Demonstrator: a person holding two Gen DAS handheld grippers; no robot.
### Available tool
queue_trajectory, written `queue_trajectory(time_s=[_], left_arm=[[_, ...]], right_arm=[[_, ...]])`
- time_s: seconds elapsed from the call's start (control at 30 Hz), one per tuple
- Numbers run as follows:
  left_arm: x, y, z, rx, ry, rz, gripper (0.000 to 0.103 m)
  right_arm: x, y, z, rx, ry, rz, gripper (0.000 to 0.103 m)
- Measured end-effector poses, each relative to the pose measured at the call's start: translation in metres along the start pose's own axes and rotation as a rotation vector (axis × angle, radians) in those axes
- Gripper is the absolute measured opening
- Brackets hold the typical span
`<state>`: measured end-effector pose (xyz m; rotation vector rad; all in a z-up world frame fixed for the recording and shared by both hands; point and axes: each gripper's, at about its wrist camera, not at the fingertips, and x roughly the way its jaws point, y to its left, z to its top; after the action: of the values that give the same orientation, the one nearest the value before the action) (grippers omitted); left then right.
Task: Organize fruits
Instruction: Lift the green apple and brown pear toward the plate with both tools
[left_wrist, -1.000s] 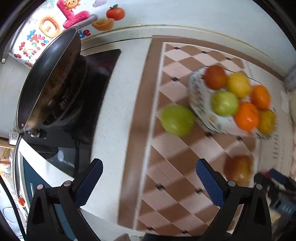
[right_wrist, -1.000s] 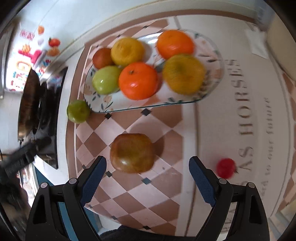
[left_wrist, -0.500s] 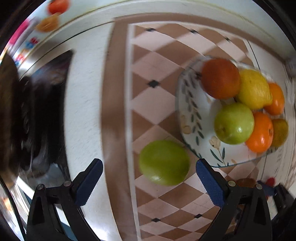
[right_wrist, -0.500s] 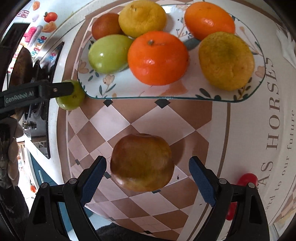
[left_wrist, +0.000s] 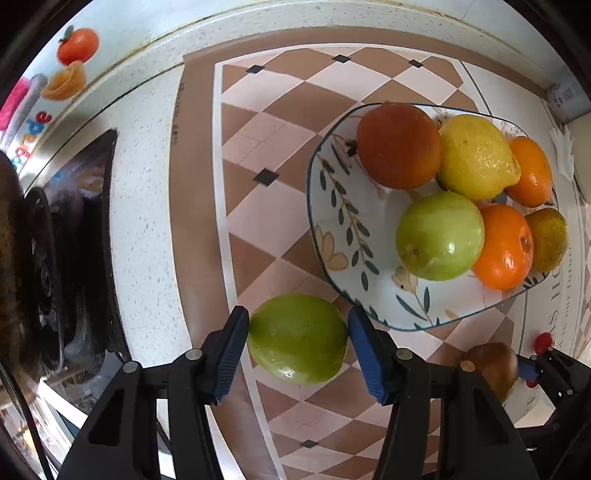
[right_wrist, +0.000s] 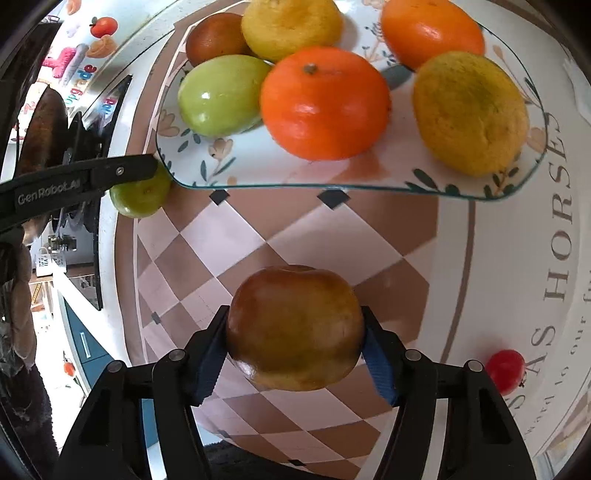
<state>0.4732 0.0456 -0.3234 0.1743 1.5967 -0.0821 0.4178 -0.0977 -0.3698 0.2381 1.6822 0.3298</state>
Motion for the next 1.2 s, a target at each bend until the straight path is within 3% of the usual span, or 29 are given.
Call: queue_trajectory(time_s=[0.2, 0.33, 0.7, 0.97, 1.13, 1.17, 1.2], left_arm=[[-0.011, 0.011, -0.049, -0.125, -0.007, -0.065, 0.046], [-0.014, 0.009, -0.069, -0.129, -0.031, -0.072, 0.047], [-0.005, -0.002, -0.04, -0.059, -0.009, -0.01, 0.059], [-0.006, -0.026, -0.009, -0.025, -0.002, 0.034, 0.057], [-0.017, -0.024, -0.026, -0.115, 0.015, -0.077, 0.055], [-0.021, -0.022, -0.032, -0.131, 0.018, -0.109, 0.052], [-0.025, -0.022, -0.039, -0.145, 0.017, -0.137, 0.043]], right_arm=[[-0.018, -0.017, -0.017, 0.014, -0.017, -0.005, 0.069], [-0.022, -0.03, -0.024, 0.029, -0.022, -0.026, 0.069], [-0.008, -0.036, -0.022, 0.091, -0.025, -0.01, 0.069], [-0.016, -0.04, -0.014, 0.091, -0.034, -0.03, 0.069], [-0.023, -0.043, -0.024, 0.096, -0.041, -0.007, 0.069], [-0.025, -0.044, -0.027, 0.096, -0.04, -0.001, 0.069], [-0.027, -0.045, -0.03, 0.094, -0.041, 0.004, 0.069]])
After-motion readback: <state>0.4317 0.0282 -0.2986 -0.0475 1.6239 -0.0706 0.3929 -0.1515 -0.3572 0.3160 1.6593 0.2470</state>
